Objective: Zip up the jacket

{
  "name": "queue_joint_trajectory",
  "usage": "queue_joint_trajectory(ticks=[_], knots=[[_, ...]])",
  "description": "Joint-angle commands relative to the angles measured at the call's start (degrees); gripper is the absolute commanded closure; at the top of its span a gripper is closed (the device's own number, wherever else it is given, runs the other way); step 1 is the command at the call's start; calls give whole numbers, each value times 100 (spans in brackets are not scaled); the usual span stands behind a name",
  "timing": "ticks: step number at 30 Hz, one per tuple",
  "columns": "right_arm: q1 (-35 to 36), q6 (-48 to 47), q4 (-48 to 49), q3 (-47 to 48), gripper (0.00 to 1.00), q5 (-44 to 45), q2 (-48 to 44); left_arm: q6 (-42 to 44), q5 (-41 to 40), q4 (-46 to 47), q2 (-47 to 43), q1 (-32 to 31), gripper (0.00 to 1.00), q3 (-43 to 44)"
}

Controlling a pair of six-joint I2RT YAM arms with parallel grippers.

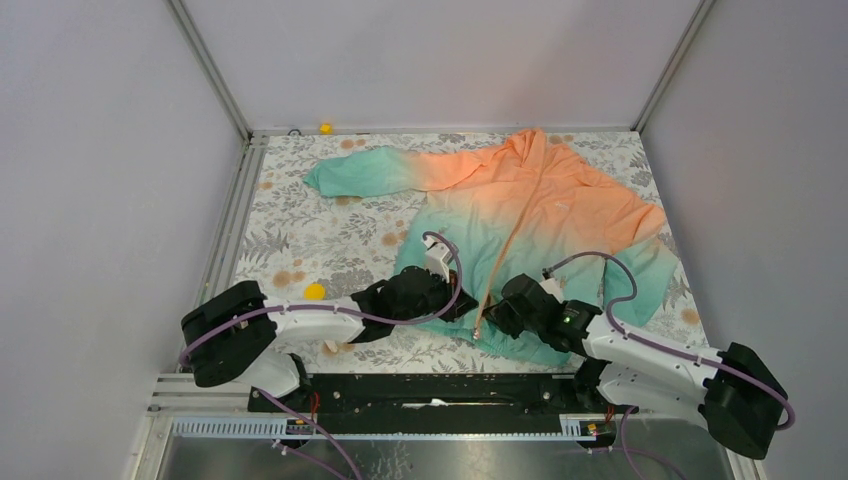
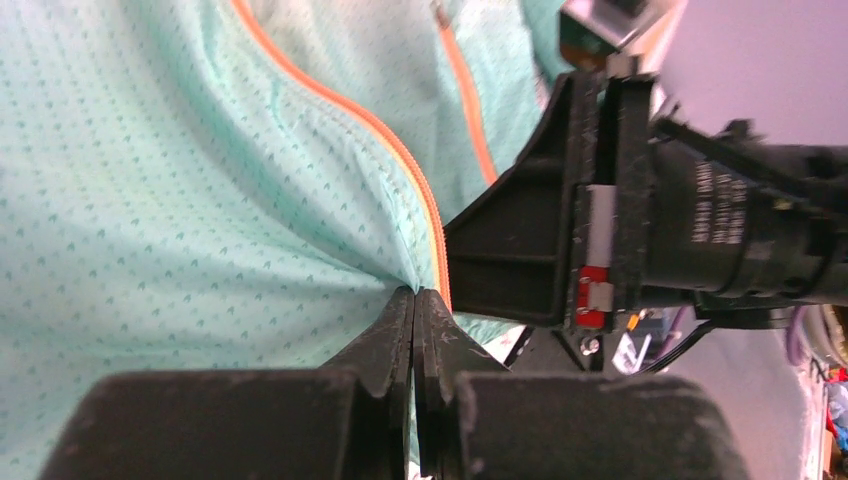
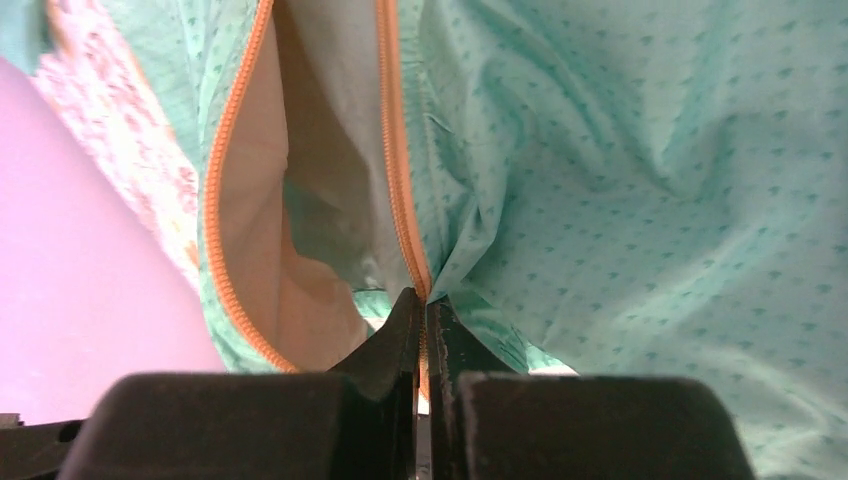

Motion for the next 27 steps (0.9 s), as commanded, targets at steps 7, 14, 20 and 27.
queue_joint_trajectory(ticks=[7, 14, 20, 27], knots=[[-158, 566, 571, -303, 100, 479, -416, 77, -4, 1526, 139, -17, 100, -141], [-165, 504, 501, -516, 100, 568, -856, 89, -728, 1165, -30, -17, 100, -186], [-165, 70, 936, -745, 100, 600, -1286, 1, -915, 1159, -173, -23, 100, -290], [-165, 245, 1188, -845, 100, 574, -1331, -73, -825, 1375, -122, -20, 100, -397]])
